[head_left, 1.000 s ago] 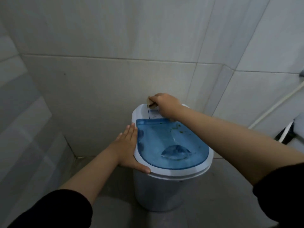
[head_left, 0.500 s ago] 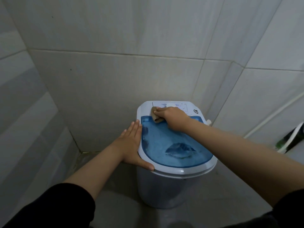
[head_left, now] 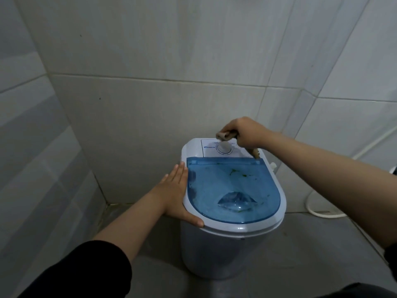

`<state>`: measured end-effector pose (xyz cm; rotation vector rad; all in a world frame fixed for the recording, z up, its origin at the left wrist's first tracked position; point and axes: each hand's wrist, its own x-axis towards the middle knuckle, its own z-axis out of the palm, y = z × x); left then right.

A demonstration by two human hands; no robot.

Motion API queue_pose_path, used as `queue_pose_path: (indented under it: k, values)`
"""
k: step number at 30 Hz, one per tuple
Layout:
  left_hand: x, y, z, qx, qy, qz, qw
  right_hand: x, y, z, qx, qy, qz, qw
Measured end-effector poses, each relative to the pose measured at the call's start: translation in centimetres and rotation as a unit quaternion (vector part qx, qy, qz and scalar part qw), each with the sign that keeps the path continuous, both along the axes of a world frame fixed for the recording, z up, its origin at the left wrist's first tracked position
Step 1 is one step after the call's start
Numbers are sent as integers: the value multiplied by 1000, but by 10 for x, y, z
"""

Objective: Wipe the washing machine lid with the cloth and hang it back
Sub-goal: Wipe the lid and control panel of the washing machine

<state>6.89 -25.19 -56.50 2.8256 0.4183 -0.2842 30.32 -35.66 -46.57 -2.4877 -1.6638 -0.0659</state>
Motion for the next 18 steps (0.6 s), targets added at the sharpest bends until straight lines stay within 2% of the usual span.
queue_pose_path:
  k: [3,6,8,12,18]
  values:
    - [1,1,-2,2,2,-3,1000,8,14,-8,-7,-33,2,999]
    - [1,1,-2,7,4,-4,1000,8,24,-24,-45,8,5,999]
    - [2,2,-2,7,6,-5,1000,9,28,-37,-64,4,25,998]
    - [3,4,-3,5,7,-4,1000,10,30,-44,-57,-23,37,997]
    - [2,3,-3,2,8,-3,1000,11,32,-36,-57,-13,30,998]
